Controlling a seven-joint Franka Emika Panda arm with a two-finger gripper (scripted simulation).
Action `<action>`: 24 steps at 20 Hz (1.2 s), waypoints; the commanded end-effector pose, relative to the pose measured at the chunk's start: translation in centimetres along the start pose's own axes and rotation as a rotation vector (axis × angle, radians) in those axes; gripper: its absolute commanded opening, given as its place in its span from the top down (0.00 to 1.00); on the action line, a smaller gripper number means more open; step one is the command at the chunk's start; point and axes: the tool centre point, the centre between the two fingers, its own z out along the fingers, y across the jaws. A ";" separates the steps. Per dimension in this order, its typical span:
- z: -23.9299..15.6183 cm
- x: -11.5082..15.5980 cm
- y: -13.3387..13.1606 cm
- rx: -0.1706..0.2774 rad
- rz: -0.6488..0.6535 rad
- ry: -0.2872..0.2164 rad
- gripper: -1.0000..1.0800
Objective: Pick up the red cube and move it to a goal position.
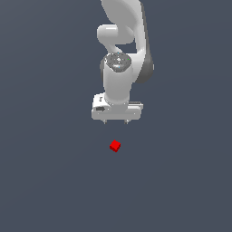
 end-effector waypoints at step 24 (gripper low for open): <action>9.4 3.3 -0.3 0.018 0.380 0.012 0.04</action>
